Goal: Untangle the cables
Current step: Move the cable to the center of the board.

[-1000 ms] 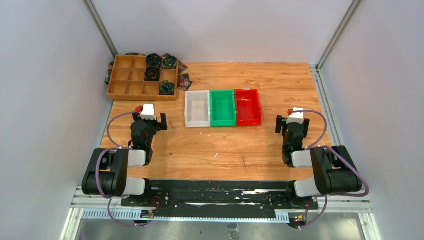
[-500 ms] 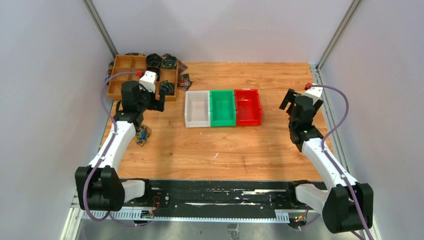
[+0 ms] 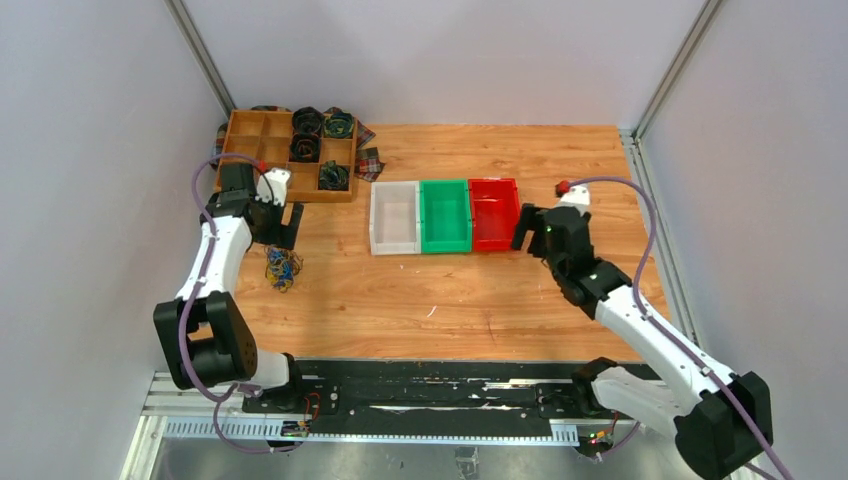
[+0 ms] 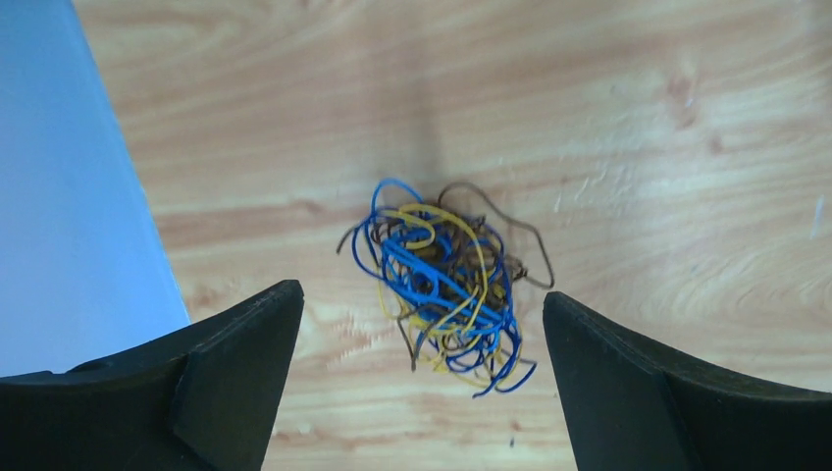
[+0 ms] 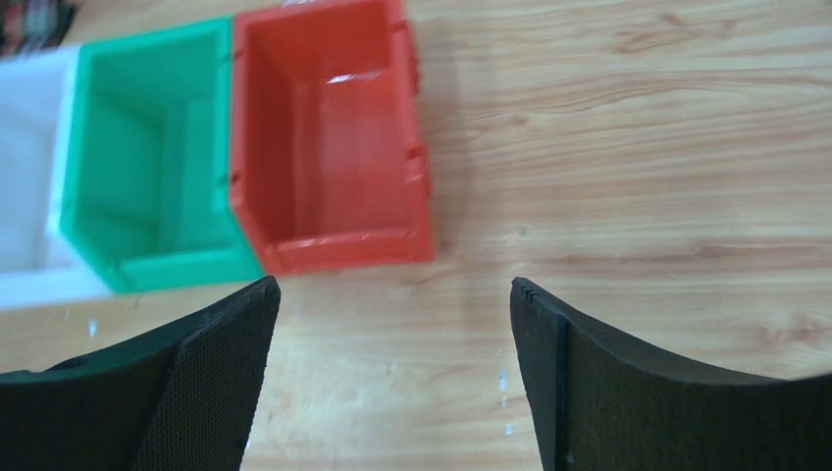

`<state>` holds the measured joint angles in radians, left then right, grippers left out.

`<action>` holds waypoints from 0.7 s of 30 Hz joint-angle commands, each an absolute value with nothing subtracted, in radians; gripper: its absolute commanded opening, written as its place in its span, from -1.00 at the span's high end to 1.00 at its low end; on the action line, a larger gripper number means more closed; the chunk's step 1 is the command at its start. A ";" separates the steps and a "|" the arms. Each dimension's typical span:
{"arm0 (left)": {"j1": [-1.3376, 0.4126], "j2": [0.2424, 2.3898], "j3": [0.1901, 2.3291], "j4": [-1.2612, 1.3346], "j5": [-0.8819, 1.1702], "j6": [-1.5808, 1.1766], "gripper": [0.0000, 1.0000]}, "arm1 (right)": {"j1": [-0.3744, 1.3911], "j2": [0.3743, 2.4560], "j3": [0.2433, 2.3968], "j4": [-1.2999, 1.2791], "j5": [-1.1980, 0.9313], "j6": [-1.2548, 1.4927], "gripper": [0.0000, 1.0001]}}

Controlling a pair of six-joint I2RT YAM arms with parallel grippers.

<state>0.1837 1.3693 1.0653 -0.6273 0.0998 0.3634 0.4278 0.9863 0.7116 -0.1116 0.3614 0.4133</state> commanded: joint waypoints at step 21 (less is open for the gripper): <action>0.049 1.561 0.924 -0.712 0.205 0.443 0.15 | 0.848 0.993 0.753 -0.135 0.507 0.300 -0.61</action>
